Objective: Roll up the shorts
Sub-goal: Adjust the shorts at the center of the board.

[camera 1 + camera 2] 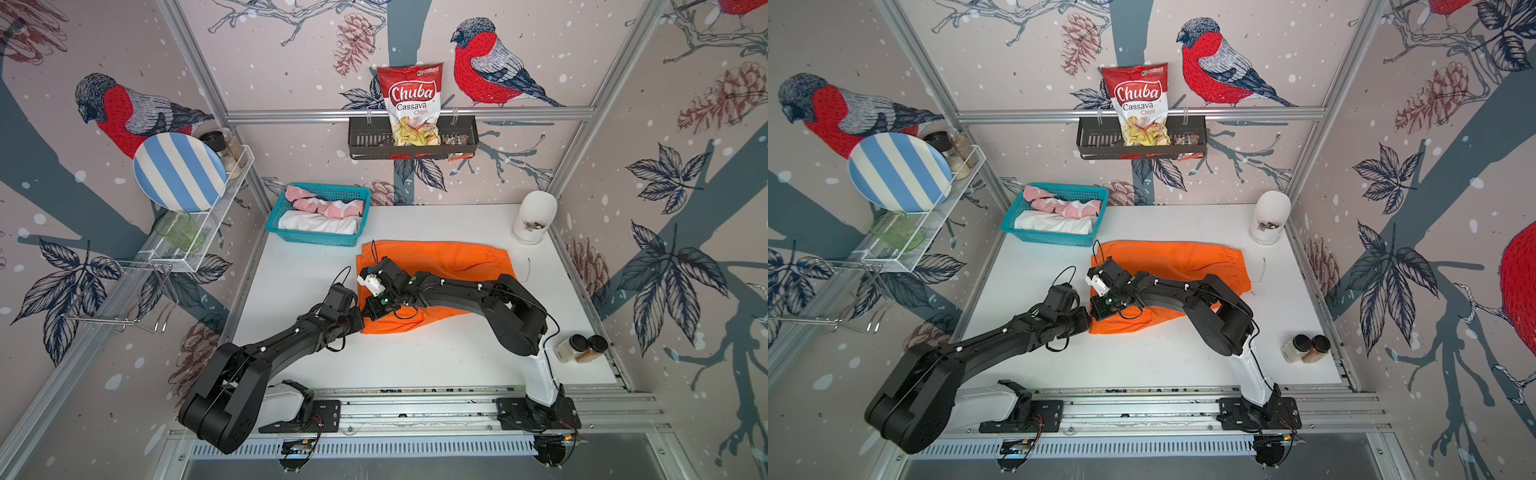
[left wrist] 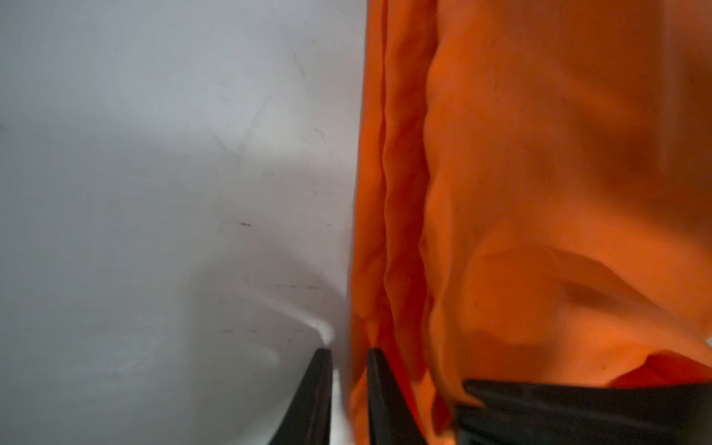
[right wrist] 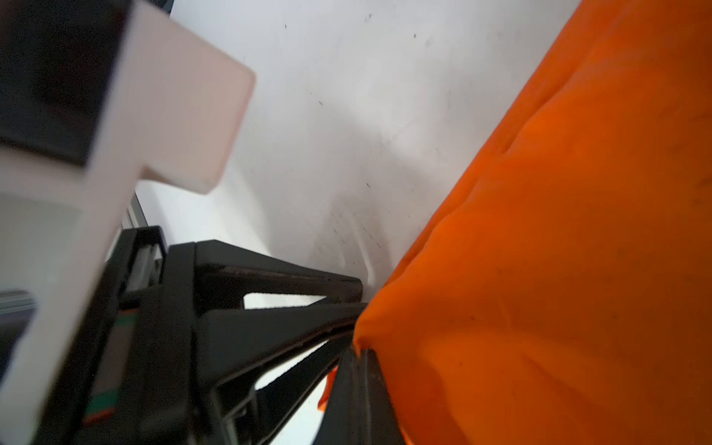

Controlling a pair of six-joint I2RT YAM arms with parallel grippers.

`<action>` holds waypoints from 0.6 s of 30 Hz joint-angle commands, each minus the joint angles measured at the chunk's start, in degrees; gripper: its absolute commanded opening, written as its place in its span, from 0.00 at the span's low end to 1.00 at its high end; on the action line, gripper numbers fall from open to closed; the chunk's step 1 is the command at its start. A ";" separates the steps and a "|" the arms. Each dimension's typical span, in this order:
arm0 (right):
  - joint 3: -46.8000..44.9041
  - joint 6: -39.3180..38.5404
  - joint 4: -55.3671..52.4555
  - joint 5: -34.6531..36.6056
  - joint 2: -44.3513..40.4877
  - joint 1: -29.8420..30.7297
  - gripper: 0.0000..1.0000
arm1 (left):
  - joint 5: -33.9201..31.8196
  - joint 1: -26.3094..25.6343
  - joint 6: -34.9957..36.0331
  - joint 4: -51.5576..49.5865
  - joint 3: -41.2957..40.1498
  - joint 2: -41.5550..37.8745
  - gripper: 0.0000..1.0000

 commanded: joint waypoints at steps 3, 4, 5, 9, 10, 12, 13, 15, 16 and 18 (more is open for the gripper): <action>-3.17 3.15 5.79 -2.49 -4.07 -1.00 0.00 | -0.50 0.23 0.13 2.29 -1.06 1.26 0.12; -3.45 3.33 5.68 -1.90 -5.33 -1.35 0.00 | -0.16 0.33 0.15 2.99 -1.19 2.00 0.05; -3.55 3.27 5.23 -1.36 -6.72 -1.56 0.00 | 0.12 0.34 0.11 3.49 -1.19 2.72 0.00; -5.22 3.13 4.66 -0.30 -13.03 -1.68 0.00 | -0.40 0.34 -0.34 4.81 -1.65 3.61 0.00; -5.83 3.13 4.74 -1.08 -14.10 -1.63 0.00 | -0.52 0.32 -0.46 5.09 -1.80 3.68 0.00; -7.46 3.49 5.09 -2.59 -15.29 -1.28 0.00 | -0.67 0.50 -0.40 5.11 -1.77 3.96 0.00; -8.78 3.83 6.04 -3.71 -15.37 -1.11 0.00 | -0.79 0.59 -0.46 4.95 -1.79 4.04 0.00; -11.87 5.39 9.42 -6.58 -14.30 -0.91 0.00 | -0.98 0.95 -0.52 4.81 -1.94 3.67 0.00; -13.23 6.33 11.32 -9.16 -13.01 -0.64 0.00 | -0.98 1.12 -0.55 4.75 -1.95 3.37 0.00; -15.01 7.27 14.30 -11.83 -10.20 -0.08 0.00 | -1.38 1.30 -0.40 4.26 -1.81 3.00 0.00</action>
